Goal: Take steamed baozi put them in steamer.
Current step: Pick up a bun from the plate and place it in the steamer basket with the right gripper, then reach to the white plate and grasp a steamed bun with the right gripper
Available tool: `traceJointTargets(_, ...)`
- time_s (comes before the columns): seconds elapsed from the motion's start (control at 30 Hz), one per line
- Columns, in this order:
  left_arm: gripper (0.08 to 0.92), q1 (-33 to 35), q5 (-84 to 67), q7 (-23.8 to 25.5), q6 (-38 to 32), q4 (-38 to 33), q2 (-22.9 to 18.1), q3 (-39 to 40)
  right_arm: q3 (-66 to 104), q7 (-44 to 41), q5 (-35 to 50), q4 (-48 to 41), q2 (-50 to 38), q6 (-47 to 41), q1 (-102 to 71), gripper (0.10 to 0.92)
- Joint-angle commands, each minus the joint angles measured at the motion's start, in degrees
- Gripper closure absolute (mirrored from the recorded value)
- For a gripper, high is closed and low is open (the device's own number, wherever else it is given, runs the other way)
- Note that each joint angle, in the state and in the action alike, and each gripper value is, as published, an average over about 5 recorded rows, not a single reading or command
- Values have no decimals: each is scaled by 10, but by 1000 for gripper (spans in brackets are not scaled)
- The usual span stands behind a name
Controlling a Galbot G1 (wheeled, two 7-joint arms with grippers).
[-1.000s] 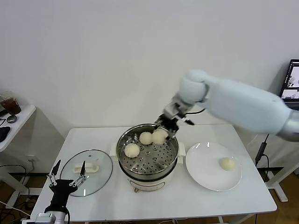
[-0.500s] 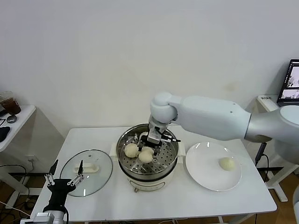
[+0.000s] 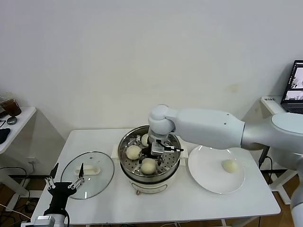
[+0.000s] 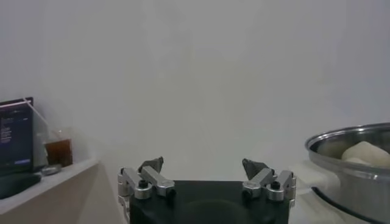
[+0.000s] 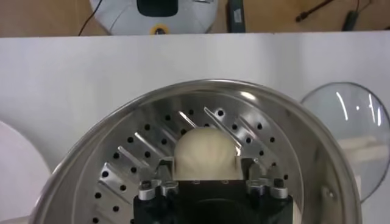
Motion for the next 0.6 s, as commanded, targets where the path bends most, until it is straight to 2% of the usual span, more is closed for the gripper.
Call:
traceJointTargets(0.03, 177, 0, 0, 0, 0, -2, 2, -1, 28, 1, 22, -1, -39, -23, 37, 240)
traceJointTargets(0.17, 177, -2, -2, 1, 1, -3, 5, -2, 49, 4, 52, -7, -90, -116, 66, 205)
traceJointTargets(0.4, 177, -3, -2, 2, 2, -6, 11, 0, 58, 27, 128, 27, -209, -380, 74, 203)
traceJointTargets(0.6, 177, -4, -3, 3, 1, -2, 18, 2, 84, 8, 121, 77, -318, -474, 45, 203)
